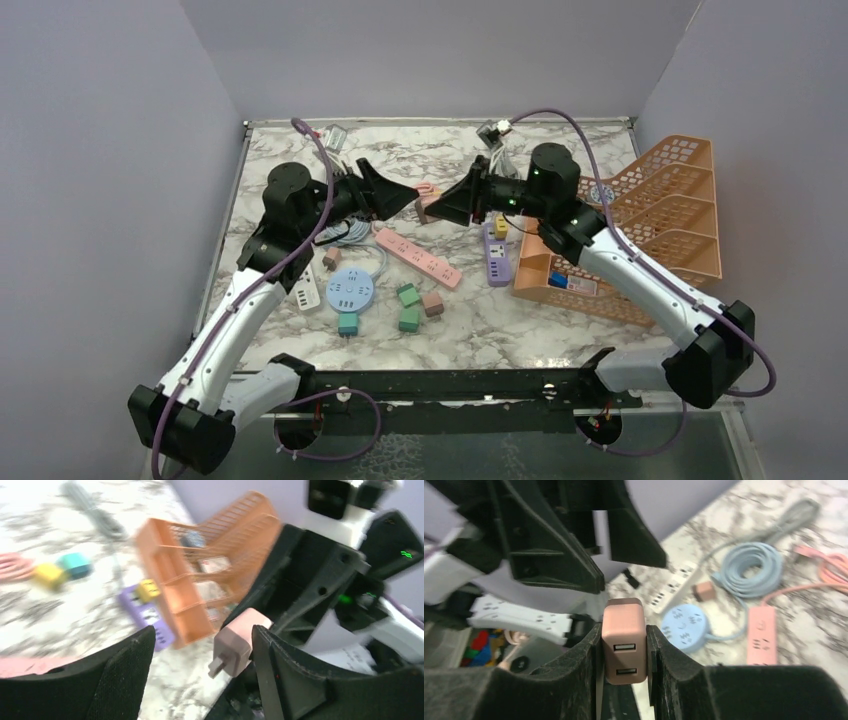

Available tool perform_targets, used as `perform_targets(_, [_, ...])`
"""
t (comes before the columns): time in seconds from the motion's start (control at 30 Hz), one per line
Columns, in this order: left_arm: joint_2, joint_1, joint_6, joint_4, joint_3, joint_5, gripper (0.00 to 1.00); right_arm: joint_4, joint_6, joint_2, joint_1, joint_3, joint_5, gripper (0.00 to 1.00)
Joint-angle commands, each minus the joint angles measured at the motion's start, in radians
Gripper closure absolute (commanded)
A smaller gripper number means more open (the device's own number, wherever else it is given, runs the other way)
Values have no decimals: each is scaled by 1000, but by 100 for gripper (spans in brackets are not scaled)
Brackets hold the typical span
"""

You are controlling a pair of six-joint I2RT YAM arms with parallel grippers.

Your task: Insert the plug

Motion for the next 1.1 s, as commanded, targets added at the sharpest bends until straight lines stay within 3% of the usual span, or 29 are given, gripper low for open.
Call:
perform_targets(0.0, [-71, 4, 91, -376, -2, -490, 26, -436, -332, 110, 5, 113, 187, 99])
perform_targets(0.13, [-124, 4, 96, -517, -12, -653, 25, -478, -406, 167, 5, 107, 335, 99])
perform_targets(0.27, [-191, 4, 115, -581, -28, -713, 25, -506, -443, 246, 5, 143, 325, 99])
perform_targets(0.57, [-268, 5, 193, -596, 2, -762, 24, -559, -426, 481, 26, 296, 339, 99])
perform_targets(0.73, [-282, 5, 220, -602, 43, -790, 24, -579, -463, 580, 52, 389, 256, 99])
perform_targets(1.07, [-296, 5, 251, -620, 95, -853, 24, -618, -552, 724, 138, 512, 332, 99])
